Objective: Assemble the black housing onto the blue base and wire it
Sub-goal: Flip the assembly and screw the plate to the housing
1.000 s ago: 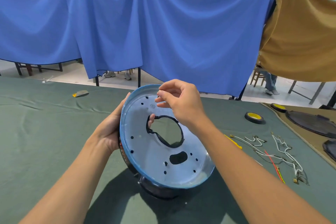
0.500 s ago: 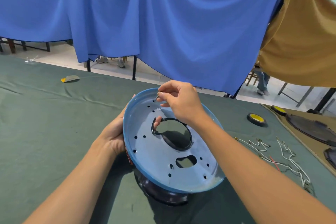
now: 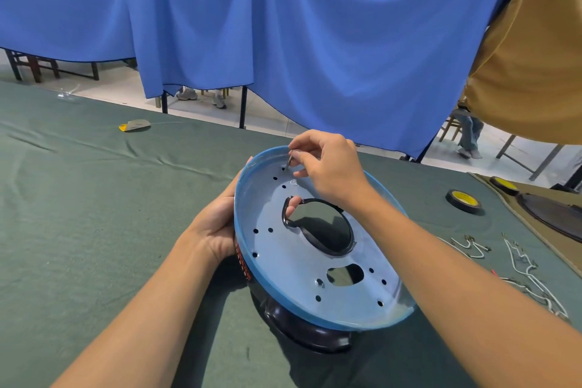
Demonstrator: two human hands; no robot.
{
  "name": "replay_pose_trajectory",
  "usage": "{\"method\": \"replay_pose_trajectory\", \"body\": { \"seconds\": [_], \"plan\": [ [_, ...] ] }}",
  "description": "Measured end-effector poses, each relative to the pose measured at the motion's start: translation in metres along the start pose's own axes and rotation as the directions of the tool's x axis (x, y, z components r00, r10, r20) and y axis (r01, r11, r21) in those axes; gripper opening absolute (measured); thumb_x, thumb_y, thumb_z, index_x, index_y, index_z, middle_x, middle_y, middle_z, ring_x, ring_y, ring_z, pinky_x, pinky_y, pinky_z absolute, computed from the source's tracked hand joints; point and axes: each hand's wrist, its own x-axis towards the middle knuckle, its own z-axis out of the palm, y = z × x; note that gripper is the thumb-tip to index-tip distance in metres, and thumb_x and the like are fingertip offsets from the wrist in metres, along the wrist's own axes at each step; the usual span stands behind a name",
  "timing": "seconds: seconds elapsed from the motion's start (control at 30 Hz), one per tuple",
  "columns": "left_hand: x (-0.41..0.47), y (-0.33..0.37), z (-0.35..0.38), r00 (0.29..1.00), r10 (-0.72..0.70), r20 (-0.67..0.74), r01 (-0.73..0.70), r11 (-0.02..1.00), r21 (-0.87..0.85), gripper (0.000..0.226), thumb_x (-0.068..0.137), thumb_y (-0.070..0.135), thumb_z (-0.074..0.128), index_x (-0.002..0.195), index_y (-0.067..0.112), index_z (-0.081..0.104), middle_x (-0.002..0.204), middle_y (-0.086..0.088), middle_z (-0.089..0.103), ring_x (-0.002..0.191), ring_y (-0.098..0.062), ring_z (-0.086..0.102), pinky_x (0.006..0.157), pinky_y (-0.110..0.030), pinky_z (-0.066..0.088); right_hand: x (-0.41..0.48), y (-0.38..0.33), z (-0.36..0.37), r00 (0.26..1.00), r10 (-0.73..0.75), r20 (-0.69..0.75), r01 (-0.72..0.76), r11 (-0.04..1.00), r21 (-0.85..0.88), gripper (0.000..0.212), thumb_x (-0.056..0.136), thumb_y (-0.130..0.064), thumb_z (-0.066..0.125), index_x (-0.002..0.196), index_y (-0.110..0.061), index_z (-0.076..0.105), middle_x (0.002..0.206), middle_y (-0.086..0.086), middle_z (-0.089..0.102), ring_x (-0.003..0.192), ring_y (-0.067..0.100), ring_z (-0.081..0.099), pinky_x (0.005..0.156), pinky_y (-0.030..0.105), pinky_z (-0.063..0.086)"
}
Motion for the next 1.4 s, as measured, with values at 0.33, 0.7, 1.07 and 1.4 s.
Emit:
{"method": "replay_pose_trajectory", "body": {
  "seconds": [0.33,0.7,1.07,1.4],
  "plan": [
    [0.007,-0.002,-0.01,0.999,0.032,-0.024,-0.032,0.999,-0.011,0.046,0.096,0.041,0.051,0.092,0.002,0.077,0.087,-0.013,0.075,0.077,-0.024,0.072,0.07,-0.034,0.059,-0.002,0.0,0.003,0.99,-0.141,0.007,0.141,0.98,-0.137,0.016,0.093,0.0,0.057,0.101,-0.003,0.071,0.084,0.006,0.067,0.08,0.024,0.069,0.073,0.04,0.06],
    [0.01,-0.003,-0.016,0.993,-0.002,-0.119,0.004,1.0,0.021,0.05,0.099,0.045,0.047,0.104,0.002,0.073,0.098,-0.016,0.072,0.085,-0.029,0.07,0.076,-0.04,0.059,0.001,0.0,0.005,0.976,-0.116,0.183,0.181,0.899,-0.398,0.018,0.091,-0.009,0.06,0.095,-0.009,0.077,0.091,0.008,0.071,0.085,0.026,0.06,0.078,0.035,0.051],
    [0.008,-0.006,-0.016,0.971,-0.015,-0.239,0.013,1.0,-0.009,0.041,0.093,0.043,0.058,0.099,0.006,0.074,0.104,-0.011,0.07,0.089,-0.026,0.068,0.078,-0.039,0.059,0.021,-0.01,0.003,0.922,0.11,0.372,0.071,0.895,-0.441,0.012,0.09,-0.014,0.066,0.094,-0.01,0.077,0.09,0.008,0.068,0.09,0.024,0.057,0.074,0.03,0.046],
    [0.001,0.003,-0.012,0.983,-0.053,-0.175,0.082,0.983,0.167,0.038,0.061,0.037,0.085,0.089,0.012,0.076,0.091,-0.004,0.073,0.08,-0.02,0.068,0.076,-0.034,0.055,0.02,-0.01,0.005,0.897,0.152,0.416,0.1,0.845,-0.526,0.023,0.093,-0.029,0.063,0.072,-0.019,0.061,0.074,0.004,0.058,0.08,0.026,0.056,0.06,0.029,0.038]
  ]
}}
